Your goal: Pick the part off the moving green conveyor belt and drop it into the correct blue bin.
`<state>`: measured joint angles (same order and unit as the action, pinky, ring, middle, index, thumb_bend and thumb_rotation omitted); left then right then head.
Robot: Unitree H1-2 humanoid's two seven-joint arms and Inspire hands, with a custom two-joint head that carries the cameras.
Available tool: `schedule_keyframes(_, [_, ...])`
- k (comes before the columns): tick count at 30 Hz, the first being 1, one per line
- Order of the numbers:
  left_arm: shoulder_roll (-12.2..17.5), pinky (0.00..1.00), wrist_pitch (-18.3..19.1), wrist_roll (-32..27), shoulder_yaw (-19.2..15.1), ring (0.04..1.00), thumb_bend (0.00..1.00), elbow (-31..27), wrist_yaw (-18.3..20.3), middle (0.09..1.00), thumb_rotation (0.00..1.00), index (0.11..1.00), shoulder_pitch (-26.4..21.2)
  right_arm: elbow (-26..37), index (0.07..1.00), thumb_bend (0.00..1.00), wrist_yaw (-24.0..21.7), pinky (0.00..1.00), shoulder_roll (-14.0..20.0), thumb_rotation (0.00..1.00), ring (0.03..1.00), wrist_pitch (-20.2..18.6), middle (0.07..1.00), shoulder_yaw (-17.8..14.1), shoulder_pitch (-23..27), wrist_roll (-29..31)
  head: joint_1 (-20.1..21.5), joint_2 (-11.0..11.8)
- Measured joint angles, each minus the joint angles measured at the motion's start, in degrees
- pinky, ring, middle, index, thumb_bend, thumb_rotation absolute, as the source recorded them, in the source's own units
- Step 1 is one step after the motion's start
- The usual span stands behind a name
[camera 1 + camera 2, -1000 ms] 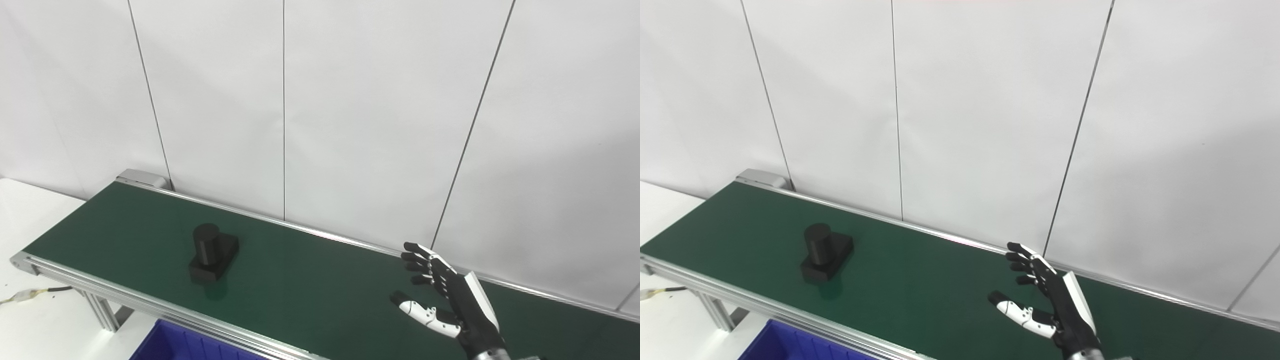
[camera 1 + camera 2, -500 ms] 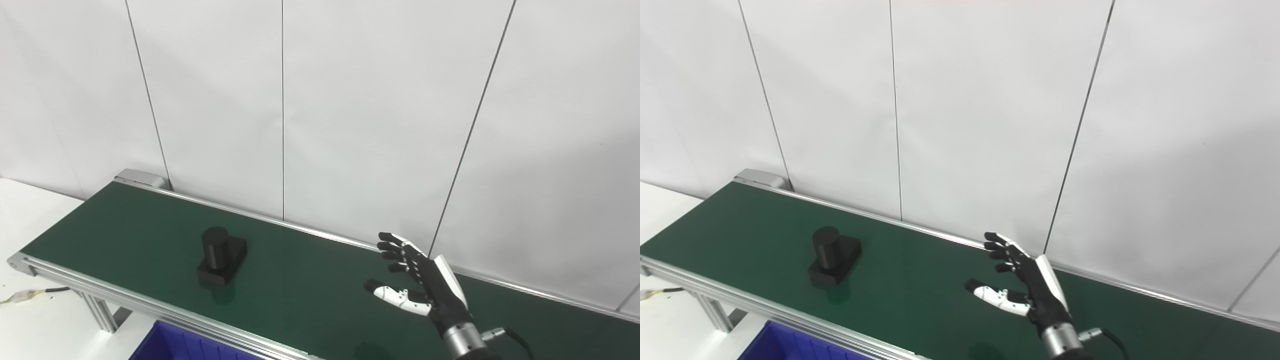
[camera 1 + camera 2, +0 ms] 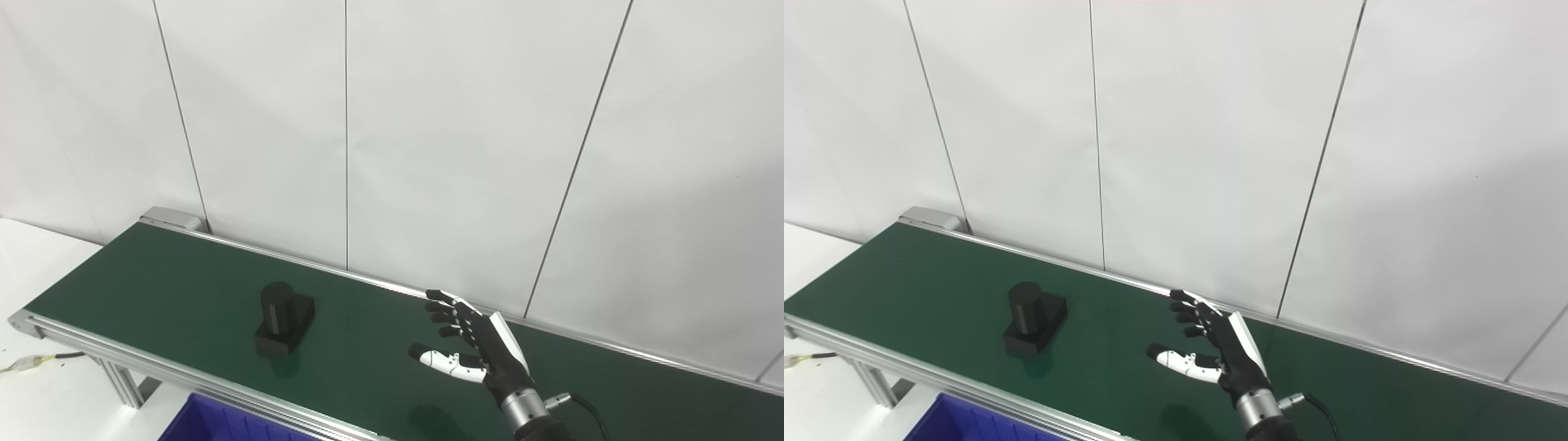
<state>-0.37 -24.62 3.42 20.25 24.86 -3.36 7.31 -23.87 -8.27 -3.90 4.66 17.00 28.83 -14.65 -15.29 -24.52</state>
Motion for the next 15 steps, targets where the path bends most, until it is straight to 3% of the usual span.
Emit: schedule_keyframes(15, [0.0, 0.63, 0.0, 0.0, 1.2, 0.695, 0.89, -0.1, -1.3, 0.75, 0.48, 0.78, 0.3, -2.0, 0.849, 0.6, -0.4, 0.76, -1.3, 0.19, 0.813, 0.2, 0.819, 2.9, 1.3, -0.8, -1.3, -0.6])
